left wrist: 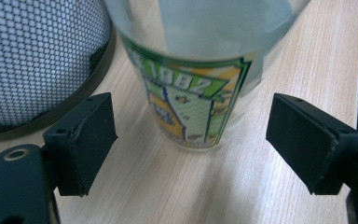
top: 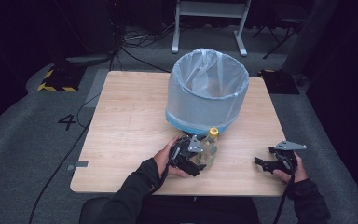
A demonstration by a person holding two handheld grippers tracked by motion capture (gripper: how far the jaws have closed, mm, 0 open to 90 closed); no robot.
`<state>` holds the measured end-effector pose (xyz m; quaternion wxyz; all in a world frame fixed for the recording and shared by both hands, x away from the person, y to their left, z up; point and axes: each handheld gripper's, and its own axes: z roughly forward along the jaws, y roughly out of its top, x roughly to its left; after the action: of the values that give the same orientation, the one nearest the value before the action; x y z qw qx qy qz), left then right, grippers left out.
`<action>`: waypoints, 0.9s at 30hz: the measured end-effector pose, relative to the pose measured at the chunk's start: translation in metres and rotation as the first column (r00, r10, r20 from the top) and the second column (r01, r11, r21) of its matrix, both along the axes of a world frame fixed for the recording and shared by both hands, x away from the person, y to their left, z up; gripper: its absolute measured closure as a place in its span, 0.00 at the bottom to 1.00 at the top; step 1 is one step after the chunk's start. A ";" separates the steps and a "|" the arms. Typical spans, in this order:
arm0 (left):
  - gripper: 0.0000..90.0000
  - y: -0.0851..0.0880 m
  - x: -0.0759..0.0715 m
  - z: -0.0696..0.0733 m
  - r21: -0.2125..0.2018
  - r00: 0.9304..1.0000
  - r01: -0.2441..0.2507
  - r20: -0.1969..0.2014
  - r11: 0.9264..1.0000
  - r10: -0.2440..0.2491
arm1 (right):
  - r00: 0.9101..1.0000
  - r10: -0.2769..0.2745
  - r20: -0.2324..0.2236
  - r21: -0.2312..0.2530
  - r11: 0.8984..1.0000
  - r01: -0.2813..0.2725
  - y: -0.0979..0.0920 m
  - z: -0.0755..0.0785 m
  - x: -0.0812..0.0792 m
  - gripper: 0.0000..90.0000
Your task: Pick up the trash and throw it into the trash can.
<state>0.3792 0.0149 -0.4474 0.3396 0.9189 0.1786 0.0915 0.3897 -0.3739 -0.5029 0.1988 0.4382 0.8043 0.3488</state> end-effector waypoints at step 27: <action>0.18 -0.021 0.011 -0.006 -0.119 1.000 0.004 0.018 0.993 -0.002 | 1.000 0.000 0.000 0.000 1.000 0.000 0.000 0.000 0.000 0.14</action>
<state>0.3897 -0.0065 -0.4532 0.3956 0.8964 0.1794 0.0882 0.3896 -0.3739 -0.5029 0.1987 0.4383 0.8041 0.3489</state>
